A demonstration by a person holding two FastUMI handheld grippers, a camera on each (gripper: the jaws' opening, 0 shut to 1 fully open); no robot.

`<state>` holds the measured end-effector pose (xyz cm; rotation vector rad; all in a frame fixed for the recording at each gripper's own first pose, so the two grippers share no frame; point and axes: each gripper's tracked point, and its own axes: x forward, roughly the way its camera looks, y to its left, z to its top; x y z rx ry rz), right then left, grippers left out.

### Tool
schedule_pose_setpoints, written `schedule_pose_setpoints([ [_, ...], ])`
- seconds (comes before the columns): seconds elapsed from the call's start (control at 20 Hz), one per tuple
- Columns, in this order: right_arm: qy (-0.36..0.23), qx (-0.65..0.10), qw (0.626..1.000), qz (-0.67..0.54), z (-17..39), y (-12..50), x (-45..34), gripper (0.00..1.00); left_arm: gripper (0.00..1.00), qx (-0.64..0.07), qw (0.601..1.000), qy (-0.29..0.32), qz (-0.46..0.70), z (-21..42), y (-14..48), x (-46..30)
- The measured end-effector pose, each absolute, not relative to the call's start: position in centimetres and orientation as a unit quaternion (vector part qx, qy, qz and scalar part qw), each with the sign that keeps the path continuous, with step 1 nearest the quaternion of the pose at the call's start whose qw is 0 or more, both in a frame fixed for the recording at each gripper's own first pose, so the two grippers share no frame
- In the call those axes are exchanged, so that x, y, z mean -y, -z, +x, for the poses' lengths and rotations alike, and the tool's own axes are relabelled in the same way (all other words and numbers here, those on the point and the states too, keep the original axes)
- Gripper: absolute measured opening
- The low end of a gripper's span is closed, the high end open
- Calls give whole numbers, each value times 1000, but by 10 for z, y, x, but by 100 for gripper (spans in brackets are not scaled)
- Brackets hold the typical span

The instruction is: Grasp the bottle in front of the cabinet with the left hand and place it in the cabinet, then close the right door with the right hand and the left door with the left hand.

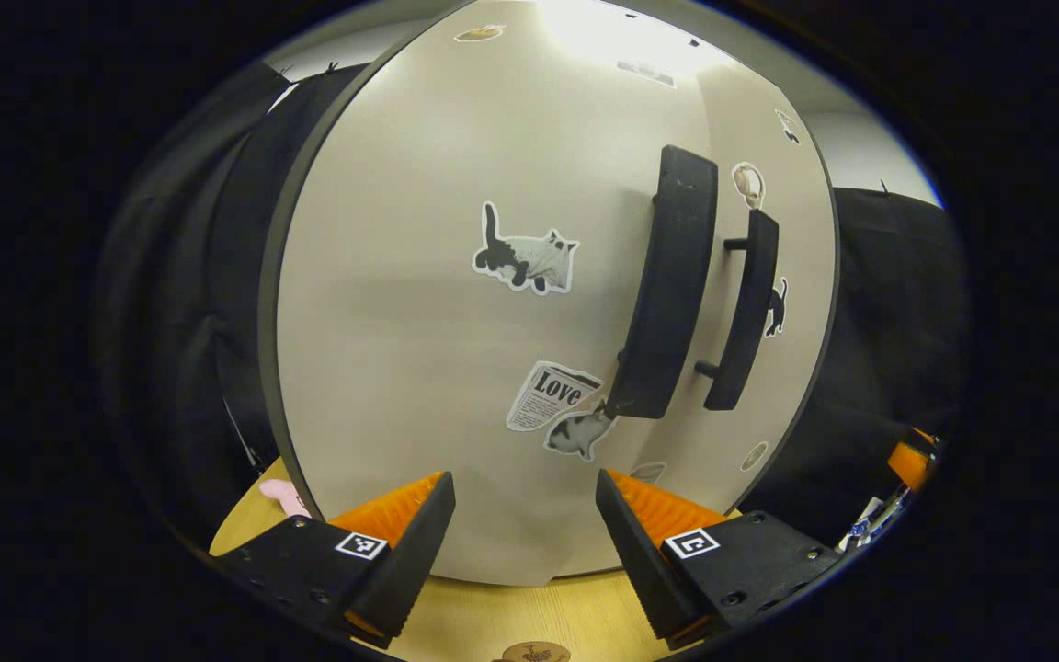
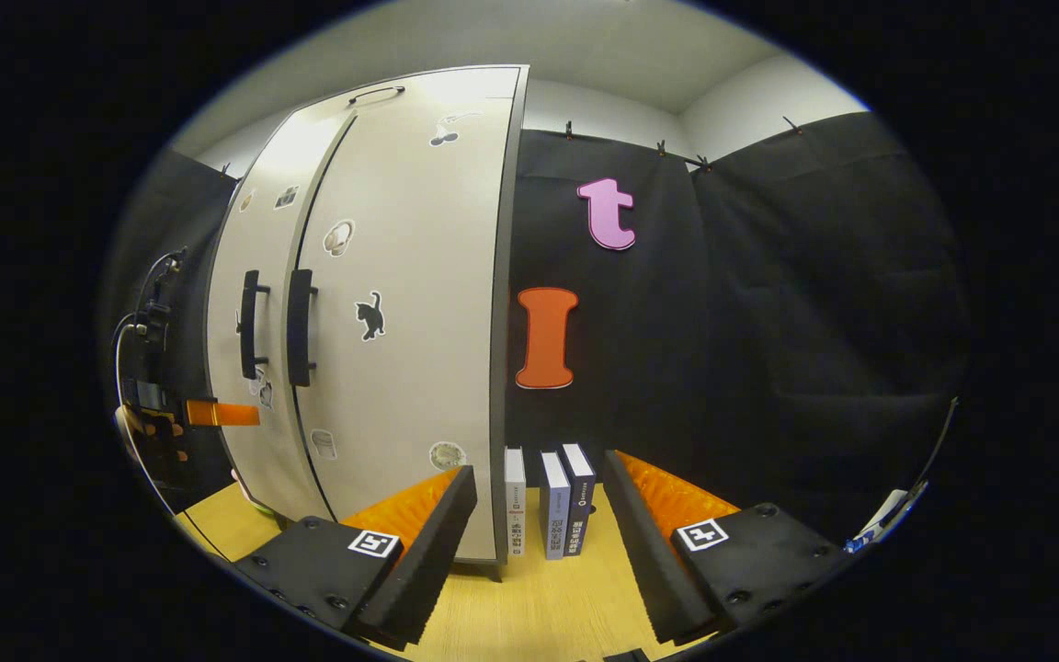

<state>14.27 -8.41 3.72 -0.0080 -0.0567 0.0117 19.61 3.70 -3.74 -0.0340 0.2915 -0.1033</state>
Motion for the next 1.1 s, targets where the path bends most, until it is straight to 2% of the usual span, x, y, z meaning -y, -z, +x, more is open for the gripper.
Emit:
schedule_pose_setpoints([
  [0.55, -29, 37, 999, -18, 142, -67, 63, 94, 95, -79, 995, 64, 6, 119, -54, -44],
  [1.05, -14, 48, 998, -38, 123, -76, 61, 95, 93, -58, 997, 45, 34, 69, -78, -56],
  [1.1, -9, 48, 998, -39, 122, -76, 62, 95, 95, -58, 997, 39, 35, 67, -78, -58],
])
